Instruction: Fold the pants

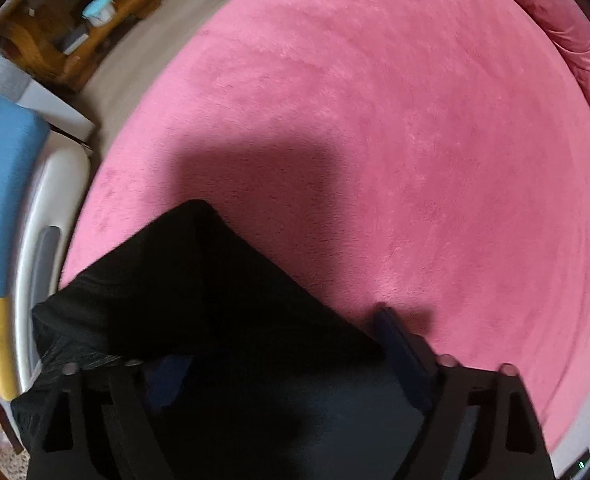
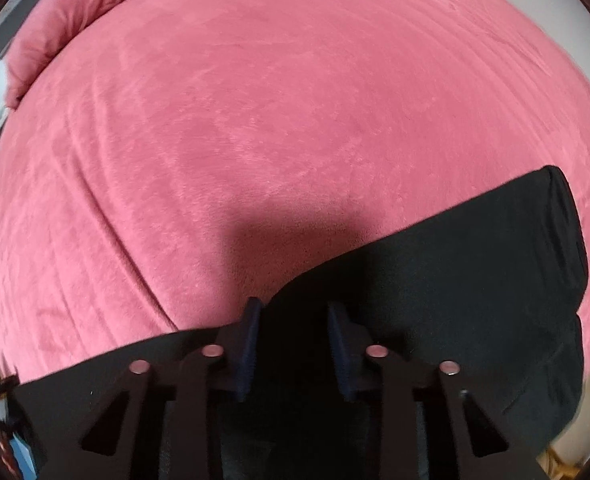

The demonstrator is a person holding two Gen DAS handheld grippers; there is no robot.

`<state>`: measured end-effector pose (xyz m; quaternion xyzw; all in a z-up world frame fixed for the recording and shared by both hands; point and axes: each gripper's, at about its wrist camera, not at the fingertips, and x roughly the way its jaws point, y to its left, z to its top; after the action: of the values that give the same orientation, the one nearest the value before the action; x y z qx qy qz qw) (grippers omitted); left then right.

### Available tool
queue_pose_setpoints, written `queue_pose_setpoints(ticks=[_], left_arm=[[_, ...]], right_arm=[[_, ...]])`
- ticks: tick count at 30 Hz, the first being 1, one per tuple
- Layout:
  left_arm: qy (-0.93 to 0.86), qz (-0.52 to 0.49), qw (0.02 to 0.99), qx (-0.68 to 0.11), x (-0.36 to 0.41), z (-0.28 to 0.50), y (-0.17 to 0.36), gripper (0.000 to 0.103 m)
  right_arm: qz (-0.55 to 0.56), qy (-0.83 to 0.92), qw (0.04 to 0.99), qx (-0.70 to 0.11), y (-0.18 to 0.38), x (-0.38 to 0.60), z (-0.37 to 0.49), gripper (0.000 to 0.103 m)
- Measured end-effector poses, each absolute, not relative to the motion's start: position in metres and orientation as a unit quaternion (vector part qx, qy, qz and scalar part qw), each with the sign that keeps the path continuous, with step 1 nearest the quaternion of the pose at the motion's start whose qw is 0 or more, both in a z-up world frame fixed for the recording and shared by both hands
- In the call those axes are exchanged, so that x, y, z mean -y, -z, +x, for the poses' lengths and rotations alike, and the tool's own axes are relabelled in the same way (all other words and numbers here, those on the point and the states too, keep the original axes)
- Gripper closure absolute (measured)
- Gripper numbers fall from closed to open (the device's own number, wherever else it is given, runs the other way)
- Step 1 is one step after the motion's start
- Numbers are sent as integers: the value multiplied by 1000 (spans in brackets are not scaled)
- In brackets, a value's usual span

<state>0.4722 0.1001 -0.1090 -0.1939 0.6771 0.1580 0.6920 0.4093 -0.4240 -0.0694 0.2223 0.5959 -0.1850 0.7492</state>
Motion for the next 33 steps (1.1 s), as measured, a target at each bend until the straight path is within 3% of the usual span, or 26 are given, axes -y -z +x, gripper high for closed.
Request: queue_pose_setpoints(ticks=[2, 6, 9, 14, 22, 33], left_arm=[[-162, -179, 706, -666, -97, 466, 104, 39], [-135, -174, 735, -641, -102, 447, 93, 77], [-102, -227, 742, -622, -122, 429, 89, 85], [-36, -317, 752, -577, -149, 395, 72, 87], [65, -352, 804, -475, -175, 317, 23, 87], [139, -357, 867, -319, -192, 175, -20, 88]], right_arm=[[231, 176, 754, -589, 68, 427, 401, 81], [244, 158, 766, -574, 67, 433, 389, 86], [267, 147, 772, -558, 57, 450, 367, 88], [337, 126, 779, -513, 45, 471, 337, 91], [414, 72, 795, -438, 3, 487, 267, 91], [403, 5, 863, -305, -26, 461, 136, 92]])
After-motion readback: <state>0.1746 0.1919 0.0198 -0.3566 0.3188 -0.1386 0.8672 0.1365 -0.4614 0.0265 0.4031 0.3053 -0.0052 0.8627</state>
